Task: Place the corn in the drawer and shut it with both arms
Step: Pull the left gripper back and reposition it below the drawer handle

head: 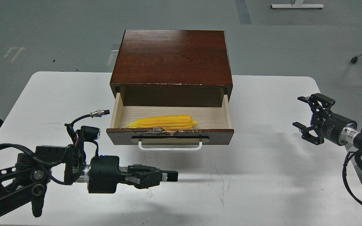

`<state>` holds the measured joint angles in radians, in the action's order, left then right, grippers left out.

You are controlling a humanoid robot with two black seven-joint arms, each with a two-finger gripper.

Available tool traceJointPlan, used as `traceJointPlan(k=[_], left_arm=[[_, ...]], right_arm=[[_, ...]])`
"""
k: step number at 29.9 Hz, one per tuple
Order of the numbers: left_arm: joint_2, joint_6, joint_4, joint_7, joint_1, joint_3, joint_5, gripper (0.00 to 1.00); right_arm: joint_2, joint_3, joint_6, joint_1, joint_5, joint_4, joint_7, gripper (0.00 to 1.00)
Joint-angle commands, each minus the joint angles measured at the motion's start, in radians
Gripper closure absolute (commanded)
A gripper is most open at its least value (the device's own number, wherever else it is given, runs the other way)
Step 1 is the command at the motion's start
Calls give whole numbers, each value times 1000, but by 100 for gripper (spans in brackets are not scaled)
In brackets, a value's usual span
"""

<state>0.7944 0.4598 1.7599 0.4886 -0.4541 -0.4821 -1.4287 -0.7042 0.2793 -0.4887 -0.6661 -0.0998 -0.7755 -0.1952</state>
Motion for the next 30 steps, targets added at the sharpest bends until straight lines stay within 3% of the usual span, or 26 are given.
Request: traceJointPlan(k=[1, 12, 19, 21, 30], left_arm=[[-11, -32, -13, 0, 12, -1, 1, 100], [-49, -64, -76, -1, 40, 0, -6, 100], [-47, -119, -102, -56, 41, 0, -7, 100], [-49, -119, -117, -91, 43, 2, -7, 100], [-49, -122, -134, -94, 44, 0, -6, 100]], right_arm=[[-1, 0, 0, 6, 0, 2, -1, 3], [-1, 0, 0, 16, 0, 9, -1, 3], [3, 0, 0, 17, 0, 19, -6, 3], [9, 0, 0, 20, 0, 22, -13, 3], [9, -11, 0, 23, 0, 28, -15, 3]])
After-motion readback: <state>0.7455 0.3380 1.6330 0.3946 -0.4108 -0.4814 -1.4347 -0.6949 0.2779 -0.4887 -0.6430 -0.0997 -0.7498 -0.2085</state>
